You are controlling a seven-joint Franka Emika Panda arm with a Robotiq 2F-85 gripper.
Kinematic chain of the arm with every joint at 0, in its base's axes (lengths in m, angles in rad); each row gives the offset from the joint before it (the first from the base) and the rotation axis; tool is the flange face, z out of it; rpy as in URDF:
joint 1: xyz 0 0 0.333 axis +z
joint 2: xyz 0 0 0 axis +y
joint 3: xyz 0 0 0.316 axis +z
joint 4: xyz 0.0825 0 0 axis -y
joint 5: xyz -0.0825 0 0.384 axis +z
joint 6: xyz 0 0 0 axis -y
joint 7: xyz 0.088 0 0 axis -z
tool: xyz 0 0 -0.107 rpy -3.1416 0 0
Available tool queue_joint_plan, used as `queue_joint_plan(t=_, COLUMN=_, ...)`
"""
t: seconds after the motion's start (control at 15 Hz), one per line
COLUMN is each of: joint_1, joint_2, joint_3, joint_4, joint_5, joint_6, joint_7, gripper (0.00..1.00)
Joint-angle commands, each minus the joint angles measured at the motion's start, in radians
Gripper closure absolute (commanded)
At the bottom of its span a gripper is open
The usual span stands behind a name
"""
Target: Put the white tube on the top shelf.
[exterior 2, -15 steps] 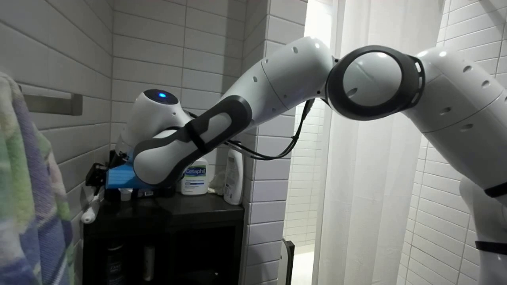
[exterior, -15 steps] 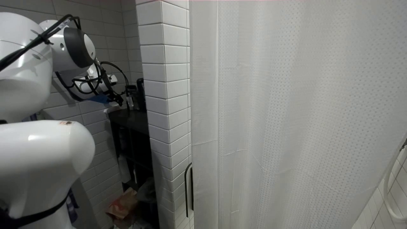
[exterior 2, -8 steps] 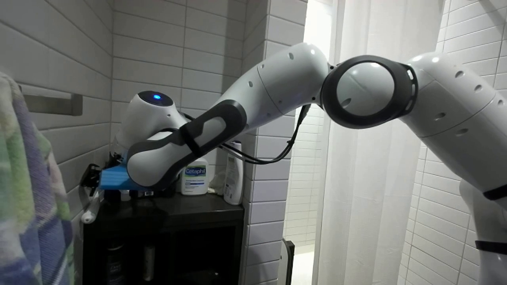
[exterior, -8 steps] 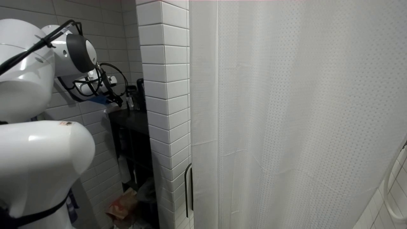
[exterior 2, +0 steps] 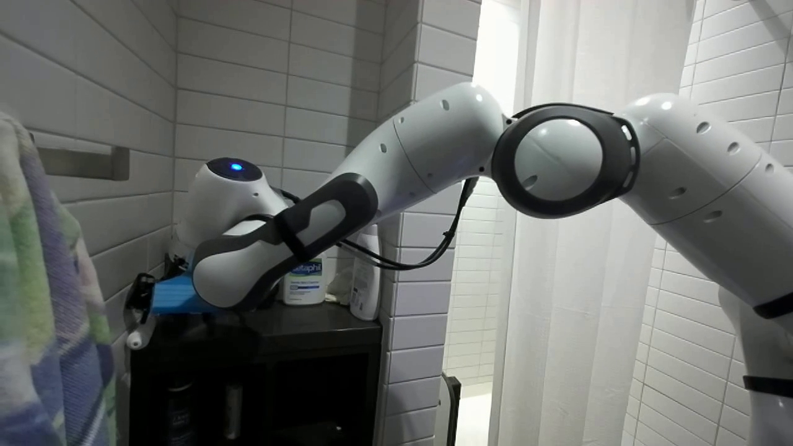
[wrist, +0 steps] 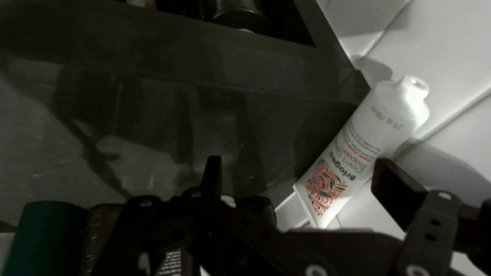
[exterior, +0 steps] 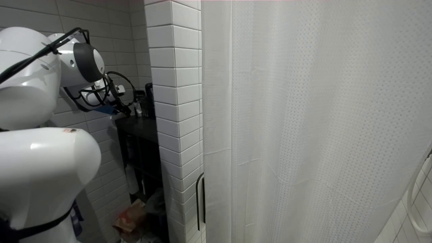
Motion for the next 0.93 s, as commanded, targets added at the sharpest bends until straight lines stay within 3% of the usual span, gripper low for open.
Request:
queue_joint_plan(t=0.0, joint_1=-0.002, joint_2=0.027, joint_3=0.006, joint_4=0.057, joint_5=0.016, joint_6=-0.033, joint_7=0.010, gripper=0.00)
queue_joint_plan(t=0.27, joint_1=-0.021, joint_2=0.023, joint_3=0.030, joint_4=0.078, joint_5=0.049, joint_6=-0.056, joint_7=0.004, gripper=0.00)
queue_joint_plan(t=0.87, joint_1=-0.101, joint_2=0.042, joint_3=0.136, joint_4=0.158, joint_5=0.252, joint_6=-0.158, joint_7=0.003, gripper=0.00)
